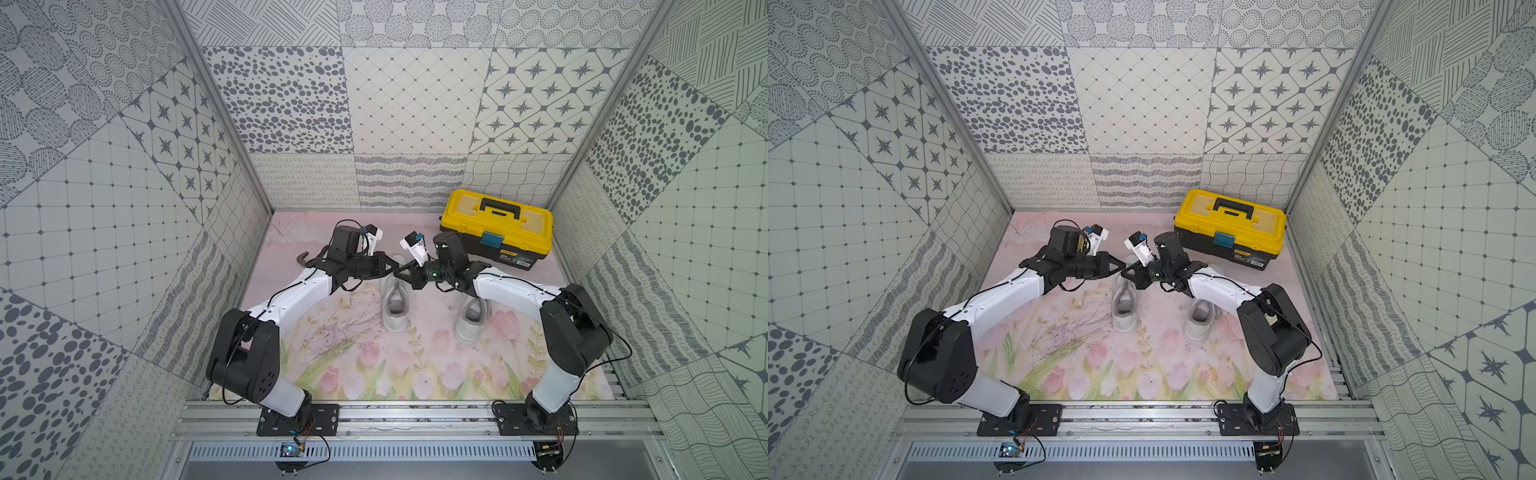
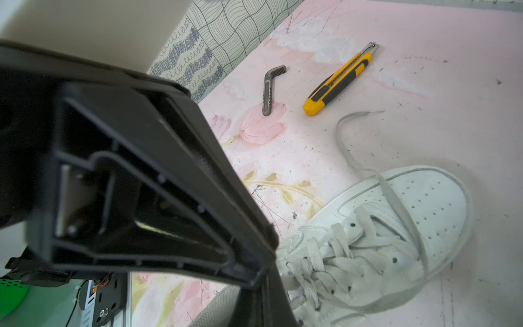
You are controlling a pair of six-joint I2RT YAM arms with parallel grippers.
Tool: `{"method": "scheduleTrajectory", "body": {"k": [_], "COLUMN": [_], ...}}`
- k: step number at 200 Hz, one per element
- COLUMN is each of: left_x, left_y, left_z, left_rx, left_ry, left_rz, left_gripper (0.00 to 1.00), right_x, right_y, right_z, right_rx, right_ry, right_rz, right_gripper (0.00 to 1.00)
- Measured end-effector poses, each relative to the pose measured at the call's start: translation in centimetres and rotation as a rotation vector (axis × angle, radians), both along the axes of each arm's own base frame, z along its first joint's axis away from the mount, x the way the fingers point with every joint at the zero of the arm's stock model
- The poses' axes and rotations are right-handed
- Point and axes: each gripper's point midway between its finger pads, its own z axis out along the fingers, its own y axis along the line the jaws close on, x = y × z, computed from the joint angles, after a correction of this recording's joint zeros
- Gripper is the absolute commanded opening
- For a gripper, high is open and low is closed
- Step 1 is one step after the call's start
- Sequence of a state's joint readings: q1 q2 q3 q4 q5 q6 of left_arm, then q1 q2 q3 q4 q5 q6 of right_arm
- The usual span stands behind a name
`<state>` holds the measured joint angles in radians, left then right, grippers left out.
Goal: Tie the shoes
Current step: Wrap the shoelace around the shoelace.
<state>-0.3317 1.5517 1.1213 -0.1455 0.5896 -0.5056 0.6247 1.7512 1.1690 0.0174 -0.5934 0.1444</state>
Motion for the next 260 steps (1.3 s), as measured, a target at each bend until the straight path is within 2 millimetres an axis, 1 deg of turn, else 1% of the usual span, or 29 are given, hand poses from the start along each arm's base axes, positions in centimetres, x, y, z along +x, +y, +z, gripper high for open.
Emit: {"method": "scheduleTrajectory", "body": {"k": [7,15,39,53,83,136,156,176,201,221,243,260], "left_x": [0.1,0.5,2.0,3.2,6.3,11.6,13.2,14.2,15.2,15.4,15.4,15.5], "left_y": [0.1,0.5,2.4,3.7,6.1,8.7,9.7,10.6,11.5,12.2,12.9,13.2], "left_z": [0.2,0.3,0.3,-0.4,-3.2,-9.1,-11.1,-12.7,-14.4,-15.6,-16.8,-17.0], "left_rx": [0.007,0.017,0.056,0.096,0.213,0.446,0.535,0.609,0.686,0.736,0.784,0.808], "left_ry": [-0.005,-0.016,-0.025,-0.018,0.021,0.097,0.116,0.133,0.151,0.167,0.194,0.196], "left_rz": [0.004,0.013,0.067,0.104,0.165,0.211,0.222,0.228,0.233,0.235,0.232,0.23], "left_gripper": [0.43,0.47,0.52,0.54,0.58,0.6,0.6,0.6,0.58,0.54,0.42,0.3], "right_x": [0.0,-0.1,-0.1,-0.1,-0.1,-0.2,-0.2,-0.2,-0.4,-0.5,-0.6,-0.5], "right_y": [0.0,0.1,0.1,0.0,-0.1,-0.3,-0.3,-0.2,0.0,0.1,0.1,0.1], "right_z": [0.0,0.0,-0.1,-0.1,-0.1,0.1,0.1,0.1,0.1,0.1,0.1,0.1], "right_rx": [0.0,0.0,-0.004,-0.008,-0.017,-0.023,-0.023,-0.023,-0.023,-0.023,-0.023,-0.024], "right_ry": [0.0,-0.002,-0.003,-0.004,-0.01,-0.017,-0.017,-0.018,-0.017,-0.016,-0.016,-0.017], "right_rz": [0.0,0.002,0.001,-0.001,-0.003,-0.002,-0.002,-0.002,0.003,0.006,0.006,0.004], "right_gripper": [0.0,0.0,0.0,0.0,0.0,0.0,0.0,0.0,0.0,0.0,0.0,0.0]}}
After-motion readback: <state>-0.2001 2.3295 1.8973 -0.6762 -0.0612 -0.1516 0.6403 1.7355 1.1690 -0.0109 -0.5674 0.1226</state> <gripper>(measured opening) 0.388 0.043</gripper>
